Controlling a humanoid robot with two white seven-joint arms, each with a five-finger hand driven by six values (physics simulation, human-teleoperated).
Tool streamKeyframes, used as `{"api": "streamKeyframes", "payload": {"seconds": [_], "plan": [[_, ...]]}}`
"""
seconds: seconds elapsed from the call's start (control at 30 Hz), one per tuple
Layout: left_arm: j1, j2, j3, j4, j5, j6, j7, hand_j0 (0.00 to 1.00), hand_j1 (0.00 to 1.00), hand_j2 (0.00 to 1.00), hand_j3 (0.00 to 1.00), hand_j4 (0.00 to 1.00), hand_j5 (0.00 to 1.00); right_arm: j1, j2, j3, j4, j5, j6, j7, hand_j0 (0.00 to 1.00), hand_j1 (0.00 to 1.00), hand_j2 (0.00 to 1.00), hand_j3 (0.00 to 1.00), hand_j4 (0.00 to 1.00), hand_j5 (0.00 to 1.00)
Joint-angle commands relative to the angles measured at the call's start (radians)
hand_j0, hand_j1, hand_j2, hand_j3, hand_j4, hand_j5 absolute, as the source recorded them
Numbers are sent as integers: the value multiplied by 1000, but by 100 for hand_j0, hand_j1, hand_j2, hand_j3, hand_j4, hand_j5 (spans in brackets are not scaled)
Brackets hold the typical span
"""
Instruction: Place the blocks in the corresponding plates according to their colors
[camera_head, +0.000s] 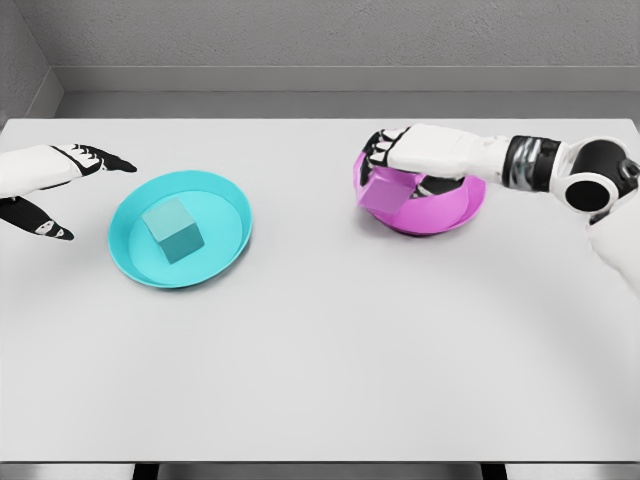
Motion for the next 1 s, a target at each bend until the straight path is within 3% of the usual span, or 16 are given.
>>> {"api": "streamKeyframes", "payload": {"seconds": [0.0,0.1,0.17,0.2,0.23,0.27,0.47,0.57,0.67,0.73,0.97], "plan": [[0,1,0,0,7,3,0,100,100,100,100,100,100,0,-1,-61,68,-41,3,-1,54,54,54,54,54,54],[2,1,0,1,7,3,0,100,100,100,100,100,100,-2,4,-76,137,-39,3,-1,54,54,54,54,54,54],[2,1,0,1,7,3,0,100,100,100,100,100,100,-2,2,-77,143,-38,3,-1,55,55,55,55,55,55],[2,1,0,1,7,3,0,100,100,100,100,100,100,-2,4,-76,143,-38,3,-1,62,62,62,62,62,62],[2,1,0,1,7,3,0,100,100,100,100,100,100,-2,4,-74,143,-36,3,-1,86,86,86,86,86,86],[2,1,0,1,7,3,0,100,100,100,100,100,100,0,4,-74,143,-32,3,-1,100,100,100,100,100,100],[2,-1,0,1,7,3,0,100,100,100,100,100,100,0,-10,-79,141,-32,3,-1,100,100,100,100,100,100],[2,-1,0,1,7,3,0,100,100,100,100,100,100,5,-22,-143,143,-32,3,-1,100,100,100,100,100,100],[2,-4,0,6,8,3,0,100,100,100,100,100,100,35,-99,-240,149,-32,3,-1,100,100,100,100,100,100],[2,-7,0,6,8,3,0,100,100,100,100,100,100,43,-120,-275,224,-30,3,-1,100,100,100,100,100,100],[3,-8,-1,21,17,3,0,100,100,100,100,100,100,49,-133,-277,232,-29,3,-1,100,100,100,100,100,100]]}}
